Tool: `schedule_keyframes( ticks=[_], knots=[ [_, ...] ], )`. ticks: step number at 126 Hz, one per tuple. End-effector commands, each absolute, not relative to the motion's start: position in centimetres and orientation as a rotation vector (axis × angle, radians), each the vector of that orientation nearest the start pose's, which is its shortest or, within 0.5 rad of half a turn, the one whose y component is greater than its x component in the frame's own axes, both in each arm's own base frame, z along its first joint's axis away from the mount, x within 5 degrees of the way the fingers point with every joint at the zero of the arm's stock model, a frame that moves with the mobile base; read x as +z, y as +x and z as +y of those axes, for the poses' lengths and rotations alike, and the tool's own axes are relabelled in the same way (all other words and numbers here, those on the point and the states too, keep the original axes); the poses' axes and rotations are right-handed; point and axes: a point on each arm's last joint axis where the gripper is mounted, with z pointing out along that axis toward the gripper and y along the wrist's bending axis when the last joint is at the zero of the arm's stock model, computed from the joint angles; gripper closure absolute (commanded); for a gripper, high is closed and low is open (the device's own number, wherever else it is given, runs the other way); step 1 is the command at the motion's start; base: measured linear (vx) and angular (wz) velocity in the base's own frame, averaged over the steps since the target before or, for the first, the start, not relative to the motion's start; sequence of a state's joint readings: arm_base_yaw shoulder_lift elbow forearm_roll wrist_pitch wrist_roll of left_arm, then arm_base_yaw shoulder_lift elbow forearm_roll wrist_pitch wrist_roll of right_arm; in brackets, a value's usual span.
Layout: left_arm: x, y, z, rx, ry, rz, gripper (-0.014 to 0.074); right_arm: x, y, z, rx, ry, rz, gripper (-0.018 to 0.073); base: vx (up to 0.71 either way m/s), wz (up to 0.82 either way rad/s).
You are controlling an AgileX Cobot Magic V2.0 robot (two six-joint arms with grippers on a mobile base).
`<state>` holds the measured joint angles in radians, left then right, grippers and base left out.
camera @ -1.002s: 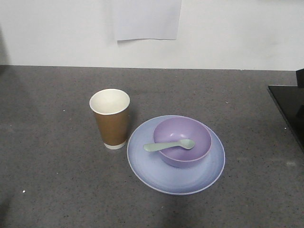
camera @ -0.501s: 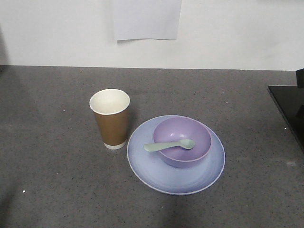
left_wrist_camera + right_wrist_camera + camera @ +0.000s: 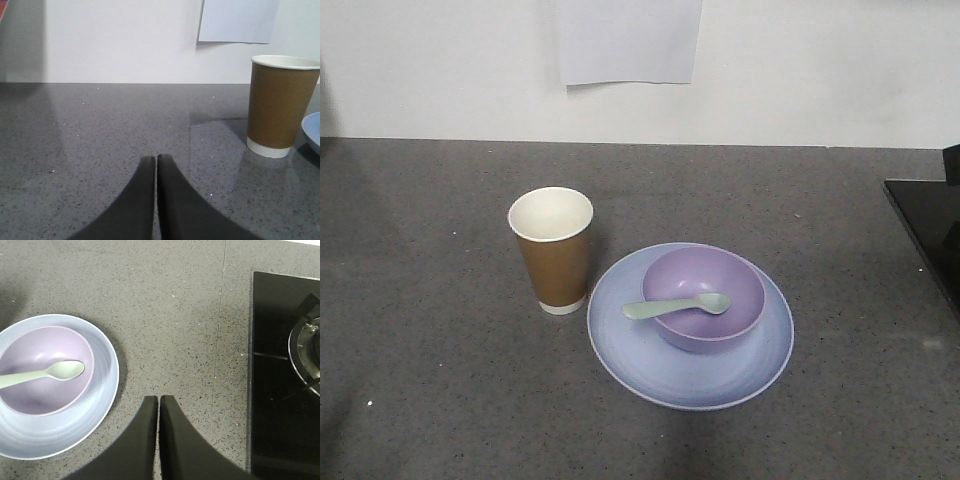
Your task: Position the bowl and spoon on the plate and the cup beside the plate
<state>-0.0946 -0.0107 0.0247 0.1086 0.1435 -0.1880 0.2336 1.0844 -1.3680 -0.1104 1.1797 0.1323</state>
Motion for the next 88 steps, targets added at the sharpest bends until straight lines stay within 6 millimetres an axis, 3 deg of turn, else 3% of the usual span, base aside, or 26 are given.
schedule_keyframes(
  ticks=[1,53,71,88],
  knots=[
    [19.6,5.6,-0.4,-0.137,-0.004,1.571,0.0604,45.1,18.5,3.2,0.029,-0.118,2.274,0.0561,0.0,0.0],
    [19.6,5.6,-0.4,-0.137,-0.004,1.571,0.0604,45.1,18.5,3.2,0.028,-0.118,2.27,0.0561,0.0,0.0],
    [19.6,5.6,-0.4,-0.137,-0.004,1.571,0.0604,45.8,19.0,3.1,-0.005,-0.126,2.176,0.0561,0.0,0.0],
    [19.6,5.6,-0.4,-0.137,-0.004,1.571,0.0604,46.0,17.9,3.0,0.024,-0.132,2.057,0.0561,0.0,0.0]
  ],
)
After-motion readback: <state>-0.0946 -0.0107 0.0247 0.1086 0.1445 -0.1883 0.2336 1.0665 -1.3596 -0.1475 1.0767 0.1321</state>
